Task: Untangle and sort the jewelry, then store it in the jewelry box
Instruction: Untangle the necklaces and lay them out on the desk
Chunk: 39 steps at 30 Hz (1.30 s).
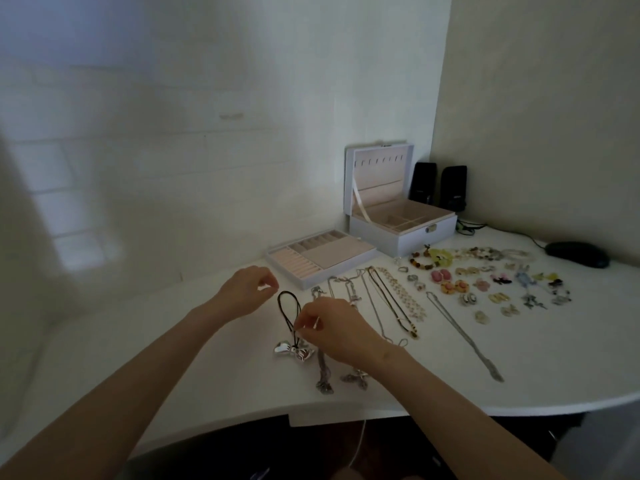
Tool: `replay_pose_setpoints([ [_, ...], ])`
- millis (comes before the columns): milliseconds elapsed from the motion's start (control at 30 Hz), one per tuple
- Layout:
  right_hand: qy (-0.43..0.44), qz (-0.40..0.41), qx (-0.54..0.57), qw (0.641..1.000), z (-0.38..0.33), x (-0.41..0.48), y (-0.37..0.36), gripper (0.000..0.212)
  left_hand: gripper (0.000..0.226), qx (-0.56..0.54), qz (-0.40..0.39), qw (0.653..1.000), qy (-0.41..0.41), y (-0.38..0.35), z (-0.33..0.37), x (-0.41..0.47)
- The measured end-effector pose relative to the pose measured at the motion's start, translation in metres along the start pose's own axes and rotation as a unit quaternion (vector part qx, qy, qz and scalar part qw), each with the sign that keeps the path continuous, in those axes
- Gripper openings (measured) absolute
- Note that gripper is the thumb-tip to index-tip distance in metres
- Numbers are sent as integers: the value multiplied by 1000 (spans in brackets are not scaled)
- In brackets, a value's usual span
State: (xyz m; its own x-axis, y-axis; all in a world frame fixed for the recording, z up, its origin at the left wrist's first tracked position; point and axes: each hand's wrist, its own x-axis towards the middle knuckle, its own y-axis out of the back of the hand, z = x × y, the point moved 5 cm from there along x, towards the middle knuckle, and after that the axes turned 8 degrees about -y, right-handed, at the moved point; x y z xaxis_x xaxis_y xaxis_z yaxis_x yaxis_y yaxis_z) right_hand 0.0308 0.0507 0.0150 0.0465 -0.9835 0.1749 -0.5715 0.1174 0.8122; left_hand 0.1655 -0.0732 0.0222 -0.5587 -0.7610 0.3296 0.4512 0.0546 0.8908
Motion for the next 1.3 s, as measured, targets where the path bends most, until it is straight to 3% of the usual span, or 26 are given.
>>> replay_pose_setpoints([
  [433, -2, 22, -2, 1000, 19, 7, 34, 18, 16, -41, 2, 998, -55, -22, 43, 27],
  [667, -23, 16, -26, 999, 49, 21, 57, 18, 20, 10, -26, 998, 50, -31, 34, 57],
  [967, -25, 8, -43, 999, 74, 41, 52, 15, 18, 10, 1, 999, 52, -46, 38, 72],
  [1033, -21, 6, -40, 999, 77, 46, 51, 15, 24, 8, 3, 997, 80, -49, 30, 75],
  [1133, -18, 10, -36, 999, 82, 53, 49, 15, 51, 31, -3, 984, 175, -49, 14, 81],
  [1300, -26, 17, -24, 999, 93, 61, 54, 16, 66, 25, -17, 959, 281, -47, -18, 96],
])
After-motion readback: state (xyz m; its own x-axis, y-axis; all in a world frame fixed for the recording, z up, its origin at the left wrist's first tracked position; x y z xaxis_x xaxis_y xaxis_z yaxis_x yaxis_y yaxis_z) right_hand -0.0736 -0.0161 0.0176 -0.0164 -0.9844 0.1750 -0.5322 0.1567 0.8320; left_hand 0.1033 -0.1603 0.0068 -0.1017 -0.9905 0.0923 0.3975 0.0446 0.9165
